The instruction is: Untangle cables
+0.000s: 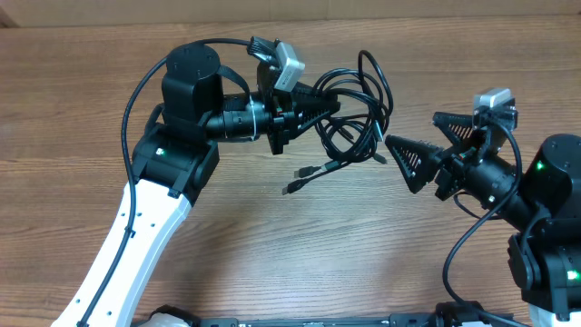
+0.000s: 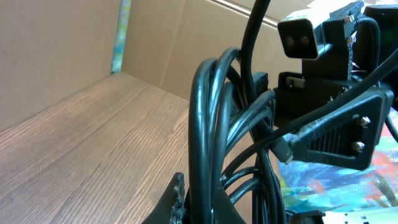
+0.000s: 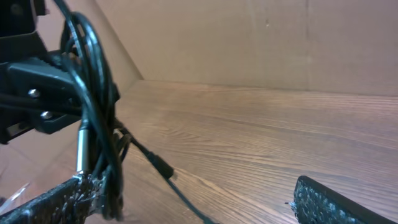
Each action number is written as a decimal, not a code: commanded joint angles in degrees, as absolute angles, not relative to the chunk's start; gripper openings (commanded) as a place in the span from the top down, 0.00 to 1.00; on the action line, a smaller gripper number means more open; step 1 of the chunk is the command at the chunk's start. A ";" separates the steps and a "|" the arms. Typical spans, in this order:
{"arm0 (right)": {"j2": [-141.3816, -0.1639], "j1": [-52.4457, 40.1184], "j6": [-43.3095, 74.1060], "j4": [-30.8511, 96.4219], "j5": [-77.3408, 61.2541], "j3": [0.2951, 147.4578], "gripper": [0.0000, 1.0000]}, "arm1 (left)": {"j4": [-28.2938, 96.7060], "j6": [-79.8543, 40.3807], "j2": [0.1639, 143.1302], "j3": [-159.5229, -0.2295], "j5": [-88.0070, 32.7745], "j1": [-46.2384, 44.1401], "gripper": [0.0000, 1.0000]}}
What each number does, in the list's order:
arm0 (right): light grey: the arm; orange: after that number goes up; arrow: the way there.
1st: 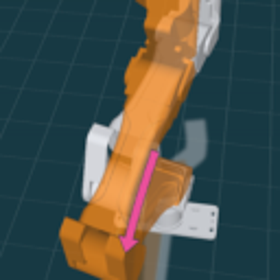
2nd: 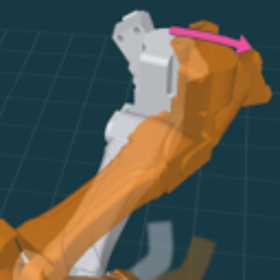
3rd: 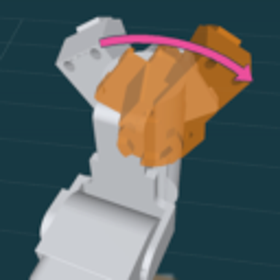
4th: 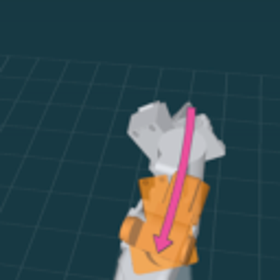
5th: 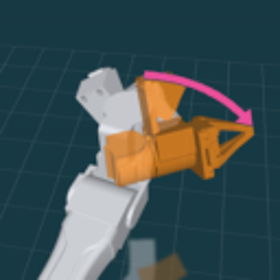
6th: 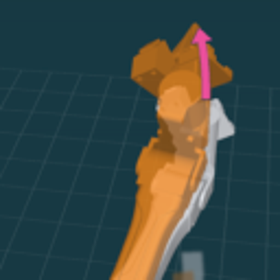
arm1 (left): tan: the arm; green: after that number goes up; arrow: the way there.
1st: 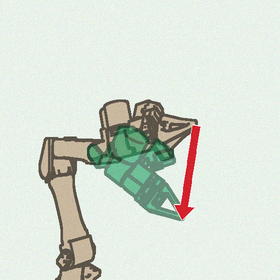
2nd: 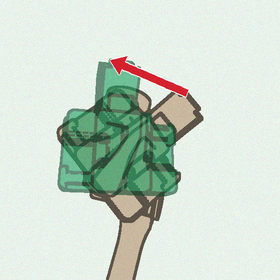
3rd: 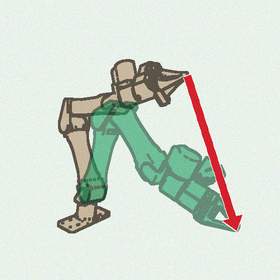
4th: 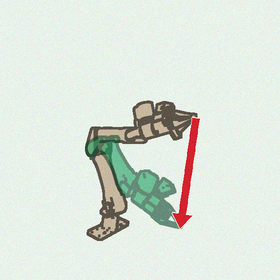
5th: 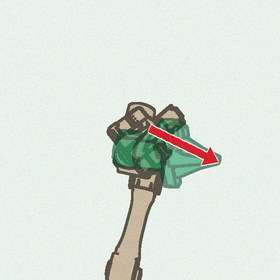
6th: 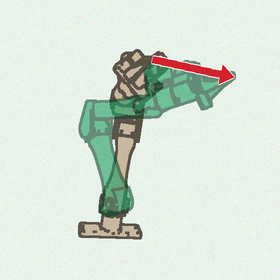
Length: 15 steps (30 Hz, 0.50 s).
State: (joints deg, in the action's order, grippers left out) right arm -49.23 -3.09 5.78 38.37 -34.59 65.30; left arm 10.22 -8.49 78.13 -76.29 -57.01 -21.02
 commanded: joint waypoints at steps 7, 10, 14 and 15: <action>-50.11 -3.14 5.78 38.17 -37.17 66.72 0.00 | 7.90 -9.21 77.89 -77.43 -58.48 -24.69 0.96; -50.92 -3.14 5.78 38.13 -36.86 66.72 0.00 | 7.42 -9.19 77.89 -77.43 -58.52 -26.11 0.96; -51.18 -3.14 5.78 38.37 -32.08 66.72 0.03 | 7.05 -9.23 77.89 -77.43 -59.92 -26.28 0.96; -51.18 -3.14 5.78 38.37 -31.53 66.72 0.04 | 6.92 -9.23 77.89 -77.43 -60.14 -26.28 0.96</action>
